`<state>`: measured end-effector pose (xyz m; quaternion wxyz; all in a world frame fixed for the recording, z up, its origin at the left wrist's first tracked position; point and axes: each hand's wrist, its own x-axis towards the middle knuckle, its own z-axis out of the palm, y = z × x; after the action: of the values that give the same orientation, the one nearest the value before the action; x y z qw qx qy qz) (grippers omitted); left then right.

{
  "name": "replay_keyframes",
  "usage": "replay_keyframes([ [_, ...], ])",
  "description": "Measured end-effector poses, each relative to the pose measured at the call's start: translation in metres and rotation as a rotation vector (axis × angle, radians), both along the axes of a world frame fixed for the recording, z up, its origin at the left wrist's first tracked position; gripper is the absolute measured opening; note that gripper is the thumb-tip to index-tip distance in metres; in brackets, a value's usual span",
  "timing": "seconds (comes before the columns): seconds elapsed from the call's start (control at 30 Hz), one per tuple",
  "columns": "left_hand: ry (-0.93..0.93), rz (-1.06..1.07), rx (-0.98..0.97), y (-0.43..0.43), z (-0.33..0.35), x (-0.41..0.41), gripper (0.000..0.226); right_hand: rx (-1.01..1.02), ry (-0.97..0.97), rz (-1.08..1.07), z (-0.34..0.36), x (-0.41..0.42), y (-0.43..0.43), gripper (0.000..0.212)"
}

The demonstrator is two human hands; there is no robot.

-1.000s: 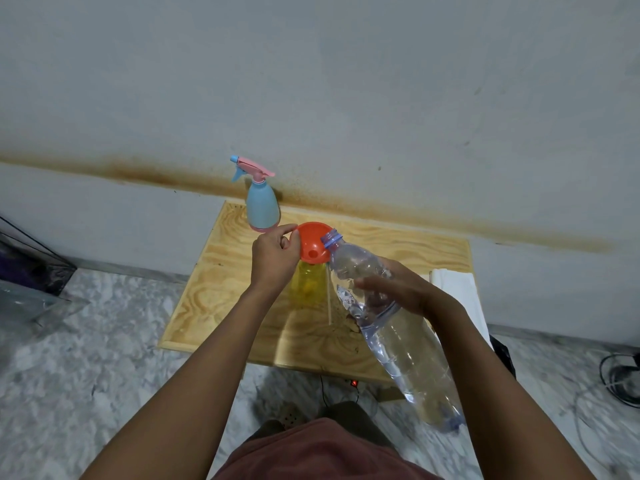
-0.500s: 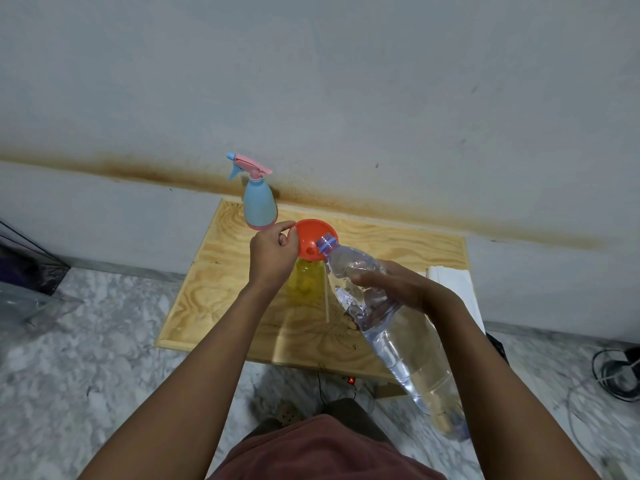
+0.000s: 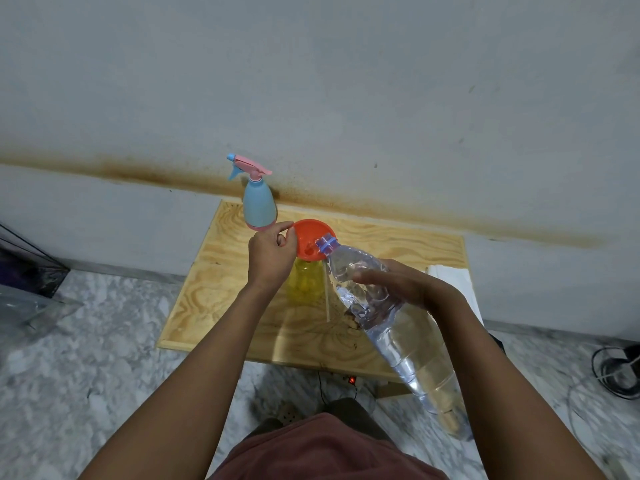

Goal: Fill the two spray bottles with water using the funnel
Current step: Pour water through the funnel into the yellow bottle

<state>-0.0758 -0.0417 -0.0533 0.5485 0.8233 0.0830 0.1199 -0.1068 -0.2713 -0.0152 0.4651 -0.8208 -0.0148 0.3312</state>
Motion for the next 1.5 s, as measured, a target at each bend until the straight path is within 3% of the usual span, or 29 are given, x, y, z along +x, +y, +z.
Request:
replay_keyframes([
  [0.17,-0.003,0.001,0.002,0.001,-0.001,-0.001,0.026,-0.003,-0.004,0.001,0.000,0.000,0.000,0.074],
  [0.33,-0.002,-0.006,-0.006,0.001,0.000,0.000,0.026,-0.019,0.002,0.008,0.006,-0.001,0.000,0.061],
  [0.47,-0.002,-0.011,-0.007,0.001,0.000,-0.001,0.025,-0.032,-0.010,0.018,0.003,-0.001,-0.001,0.077],
  [0.73,0.010,-0.005,0.004,0.001,0.001,0.001,0.024,-0.092,-0.018,0.030,0.002,0.002,-0.003,0.079],
  [0.9,0.015,-0.005,0.022,0.000,0.001,0.001,0.026,-0.100,-0.014,0.040,0.007,0.003,-0.006,0.064],
  [1.0,0.015,-0.007,0.024,0.000,0.002,0.001,0.026,-0.101,-0.015,0.021,0.004,0.005,-0.009,0.076],
  [1.27,0.018,-0.009,0.039,0.001,0.001,0.003,0.026,-0.159,0.017,-0.008,0.005,0.005,-0.012,0.081],
  [1.5,0.013,-0.015,0.047,0.001,0.002,0.002,0.027,-0.124,0.038,-0.025,0.010,0.004,-0.010,0.065],
])
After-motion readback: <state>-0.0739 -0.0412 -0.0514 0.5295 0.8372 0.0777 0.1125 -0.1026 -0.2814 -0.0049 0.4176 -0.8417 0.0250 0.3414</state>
